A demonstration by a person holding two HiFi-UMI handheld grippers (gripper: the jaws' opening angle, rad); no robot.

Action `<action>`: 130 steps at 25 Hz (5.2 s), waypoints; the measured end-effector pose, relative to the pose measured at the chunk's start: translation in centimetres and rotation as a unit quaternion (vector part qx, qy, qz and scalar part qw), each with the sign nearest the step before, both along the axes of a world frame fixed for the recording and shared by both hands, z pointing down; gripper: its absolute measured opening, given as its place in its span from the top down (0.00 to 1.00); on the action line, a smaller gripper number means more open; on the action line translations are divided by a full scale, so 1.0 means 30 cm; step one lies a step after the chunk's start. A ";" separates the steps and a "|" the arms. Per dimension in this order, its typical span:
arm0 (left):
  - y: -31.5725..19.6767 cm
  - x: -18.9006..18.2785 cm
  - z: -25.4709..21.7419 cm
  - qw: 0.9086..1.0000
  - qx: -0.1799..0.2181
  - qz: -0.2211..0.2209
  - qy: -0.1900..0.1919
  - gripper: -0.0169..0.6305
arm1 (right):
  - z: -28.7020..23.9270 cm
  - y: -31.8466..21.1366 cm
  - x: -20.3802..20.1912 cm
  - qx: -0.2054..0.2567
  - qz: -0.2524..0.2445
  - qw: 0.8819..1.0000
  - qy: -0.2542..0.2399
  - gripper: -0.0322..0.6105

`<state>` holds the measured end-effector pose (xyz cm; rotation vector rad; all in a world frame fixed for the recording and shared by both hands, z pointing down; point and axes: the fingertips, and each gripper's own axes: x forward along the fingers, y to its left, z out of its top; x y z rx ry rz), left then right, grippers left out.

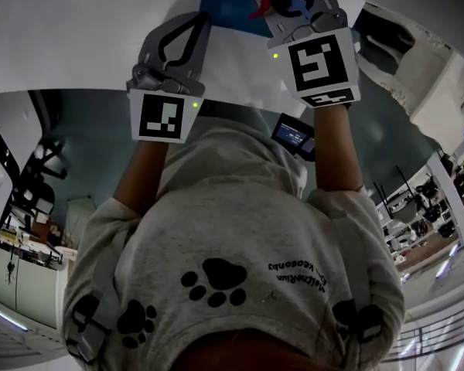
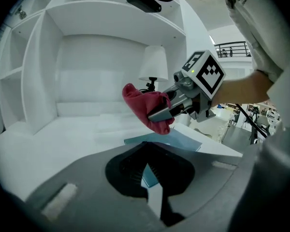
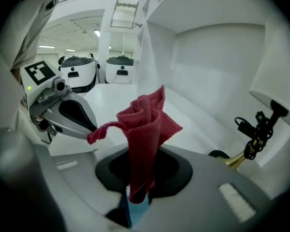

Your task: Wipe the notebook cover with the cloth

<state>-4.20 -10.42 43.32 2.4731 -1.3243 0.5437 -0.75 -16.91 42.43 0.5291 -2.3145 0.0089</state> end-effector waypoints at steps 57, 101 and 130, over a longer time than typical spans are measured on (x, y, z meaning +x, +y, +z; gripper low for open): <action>0.111 -0.005 0.239 0.977 -0.200 0.061 -0.043 0.98 | 0.292 0.039 0.506 -0.188 -0.039 0.897 0.399 0.87; 0.114 0.021 0.233 0.977 -0.206 0.051 -0.035 0.98 | 0.197 0.195 -0.157 -0.132 -0.184 0.934 0.275 0.87; 0.106 -0.006 0.227 0.979 -0.201 0.036 -0.013 0.98 | 0.253 0.181 0.233 -0.202 -0.099 0.904 0.363 0.87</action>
